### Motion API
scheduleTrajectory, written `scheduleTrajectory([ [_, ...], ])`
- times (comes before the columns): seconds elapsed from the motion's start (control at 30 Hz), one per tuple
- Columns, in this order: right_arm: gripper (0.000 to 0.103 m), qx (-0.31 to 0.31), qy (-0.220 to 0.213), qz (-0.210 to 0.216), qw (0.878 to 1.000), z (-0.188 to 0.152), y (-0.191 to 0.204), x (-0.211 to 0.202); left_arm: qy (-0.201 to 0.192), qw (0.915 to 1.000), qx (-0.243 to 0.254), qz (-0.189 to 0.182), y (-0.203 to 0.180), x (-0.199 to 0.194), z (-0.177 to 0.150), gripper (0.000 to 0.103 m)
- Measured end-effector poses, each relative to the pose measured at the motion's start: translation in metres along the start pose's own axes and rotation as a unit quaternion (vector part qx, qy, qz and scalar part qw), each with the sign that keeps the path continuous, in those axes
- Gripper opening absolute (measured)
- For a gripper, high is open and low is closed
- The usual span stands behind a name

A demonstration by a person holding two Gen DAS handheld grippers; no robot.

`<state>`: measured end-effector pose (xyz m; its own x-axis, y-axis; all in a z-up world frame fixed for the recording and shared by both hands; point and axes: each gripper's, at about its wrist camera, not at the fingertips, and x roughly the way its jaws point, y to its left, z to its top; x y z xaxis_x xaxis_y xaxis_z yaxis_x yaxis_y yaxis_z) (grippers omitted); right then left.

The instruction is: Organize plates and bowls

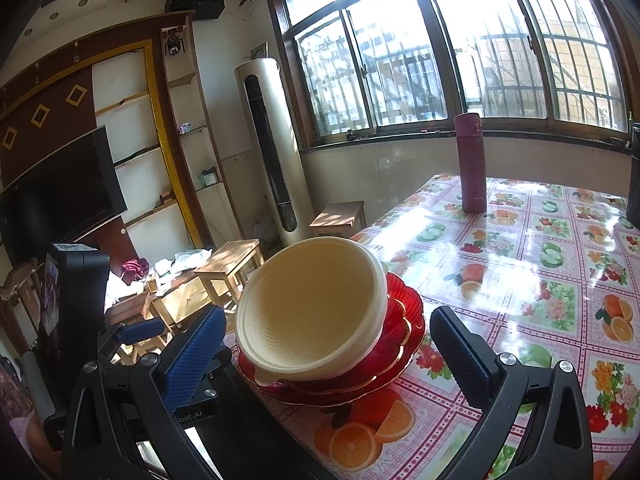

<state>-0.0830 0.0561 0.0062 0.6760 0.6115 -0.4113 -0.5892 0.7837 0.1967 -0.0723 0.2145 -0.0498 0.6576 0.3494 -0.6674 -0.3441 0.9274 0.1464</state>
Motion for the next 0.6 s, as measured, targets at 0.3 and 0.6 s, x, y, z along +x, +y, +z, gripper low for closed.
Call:
scheduleTrajectory([
  [0.3, 0.103, -0.004, 0.008, -0.015, 1.000, -0.010, 0.012, -0.008, 0.003, 1.0000, 0.004, -0.002, 0.001, -0.014, -0.019, 0.088],
  [0.6, 0.103, -0.012, -0.002, -0.014, 1.000, -0.014, 0.032, -0.028, -0.021, 0.9998, -0.003, 0.004, 0.015, -0.041, -0.032, 0.088],
])
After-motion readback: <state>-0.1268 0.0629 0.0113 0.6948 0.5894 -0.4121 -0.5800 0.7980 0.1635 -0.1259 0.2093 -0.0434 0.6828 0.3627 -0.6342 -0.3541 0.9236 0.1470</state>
